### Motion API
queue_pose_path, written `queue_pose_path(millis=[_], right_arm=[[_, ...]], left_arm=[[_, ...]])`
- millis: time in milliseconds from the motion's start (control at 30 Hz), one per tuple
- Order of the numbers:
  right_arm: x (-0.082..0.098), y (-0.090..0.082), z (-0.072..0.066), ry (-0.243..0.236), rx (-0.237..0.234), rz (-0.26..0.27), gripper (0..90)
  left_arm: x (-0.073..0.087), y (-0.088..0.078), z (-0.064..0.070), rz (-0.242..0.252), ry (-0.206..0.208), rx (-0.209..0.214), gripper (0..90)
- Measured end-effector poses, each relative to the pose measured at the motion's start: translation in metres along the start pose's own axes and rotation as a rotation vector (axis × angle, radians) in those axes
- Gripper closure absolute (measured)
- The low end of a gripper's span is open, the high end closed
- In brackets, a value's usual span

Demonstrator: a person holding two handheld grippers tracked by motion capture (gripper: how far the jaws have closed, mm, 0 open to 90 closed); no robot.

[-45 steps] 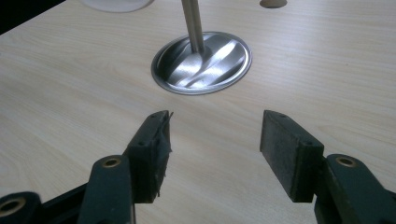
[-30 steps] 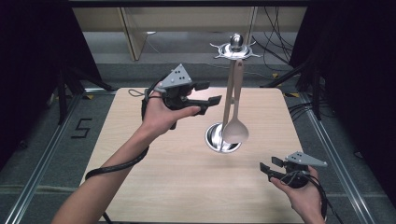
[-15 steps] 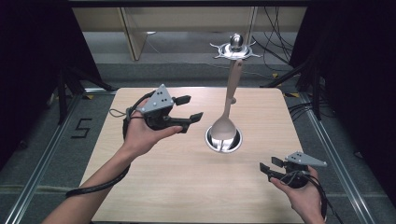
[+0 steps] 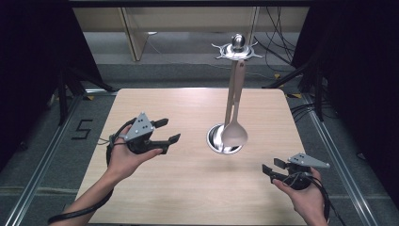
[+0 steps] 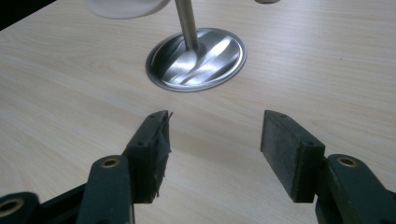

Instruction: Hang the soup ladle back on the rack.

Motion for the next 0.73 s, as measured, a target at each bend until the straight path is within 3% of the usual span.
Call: queue_pose_path(millis=[100,133,167,267,300,333,433,500,533,600,633,667,700,733], right_arm=[[0.000,-0.001,0.000,0.003,0.004,-0.009,42.7],[0.000,0.000,0.003,-0.034,0.006,-0.002,42.7],[0.001,-0.001,0.000,0.015,0.008,-0.019,42.8],[0.001,0.000,0.001,0.005,0.008,-0.014,42.7],[0.001,0.000,0.002,-0.005,0.013,-0.012,42.7],[0.000,0.001,0.005,-0.044,0.018,0.002,42.7],[0.000,0.000,0.005,-0.043,0.016,-0.001,42.7],[0.000,0.000,0.005,-0.030,0.009,0.003,42.6],[0.002,0.000,0.002,0.015,0.002,-0.004,42.6],[0.003,0.000,0.004,0.008,0.007,-0.012,42.4],[0.002,-0.001,0.008,-0.029,0.019,-0.006,42.2],[0.002,-0.001,0.008,-0.028,0.019,-0.004,42.1],[0.003,-0.001,0.004,0.022,0.005,-0.010,41.9],[0.003,-0.002,0.004,0.025,0.004,-0.009,41.7]], left_arm=[[0.027,-0.001,-0.005,-0.046,-0.009,-0.014,33.2],[0.037,-0.001,-0.007,-0.057,-0.022,-0.017,33.2],[0.046,-0.001,-0.008,-0.065,-0.028,-0.020,33.2],[0.075,0.000,-0.009,-0.089,-0.065,-0.028,33.2],[0.083,0.000,-0.010,-0.097,-0.070,-0.028,33.2],[0.088,0.000,-0.011,-0.106,-0.081,-0.029,33.3],[0.094,-0.002,-0.016,-0.092,-0.137,-0.047,33.6],[0.098,-0.002,-0.020,-0.099,-0.144,-0.055,33.6],[0.100,-0.002,-0.021,-0.103,-0.145,-0.058,33.7],[0.104,-0.001,-0.023,-0.123,-0.161,-0.071,33.9],[0.106,0.000,-0.024,-0.128,-0.151,-0.067,34.0],[0.107,0.000,-0.024,-0.135,-0.143,-0.065,34.1],[0.108,0.000,-0.026,-0.143,-0.128,-0.070,34.3],[0.109,0.001,-0.026,-0.141,-0.139,-0.069,34.4]])
Point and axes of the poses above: each handheld gripper's, and its own axes: y roughly forward along the jaws, x roughly out of its underside, z roughly to its right, the point moved 6 cm from there along y, roughly forward along the jaws, and after that the axes turned 3 degrees about -y, right-handed, at the moved point
